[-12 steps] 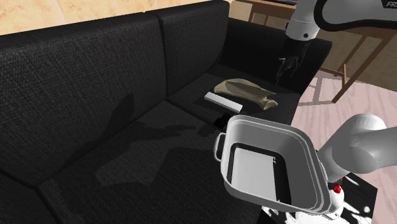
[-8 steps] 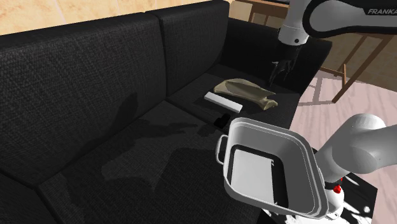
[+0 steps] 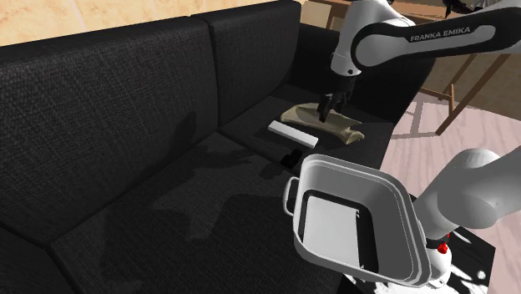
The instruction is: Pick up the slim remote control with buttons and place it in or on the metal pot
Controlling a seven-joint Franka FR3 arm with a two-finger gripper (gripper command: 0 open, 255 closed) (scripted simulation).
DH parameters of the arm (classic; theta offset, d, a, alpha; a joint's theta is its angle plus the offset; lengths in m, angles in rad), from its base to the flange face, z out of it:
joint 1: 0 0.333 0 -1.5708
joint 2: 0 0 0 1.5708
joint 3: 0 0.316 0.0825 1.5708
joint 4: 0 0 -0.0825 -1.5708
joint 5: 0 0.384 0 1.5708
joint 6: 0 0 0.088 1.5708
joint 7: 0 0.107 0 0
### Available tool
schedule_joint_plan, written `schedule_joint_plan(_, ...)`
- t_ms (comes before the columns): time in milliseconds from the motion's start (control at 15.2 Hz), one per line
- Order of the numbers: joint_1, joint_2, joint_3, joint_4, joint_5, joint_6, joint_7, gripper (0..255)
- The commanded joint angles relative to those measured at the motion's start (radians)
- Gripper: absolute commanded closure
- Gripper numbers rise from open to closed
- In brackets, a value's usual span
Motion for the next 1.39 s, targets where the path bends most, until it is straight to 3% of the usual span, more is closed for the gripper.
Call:
schedule_joint_plan(0, 0.005, 0.069, -0.007, 0.018, 0.002, 0.060, -0.027, 0)
schedule_joint_plan(660, 0.041, 0.441, -0.002, 0.176, 0.039, 0.302, -0.130, 0)
schedule_joint_plan(1320, 0.041, 0.515, 0.001, 0.146, 0.043, 0.408, -0.136, 0)
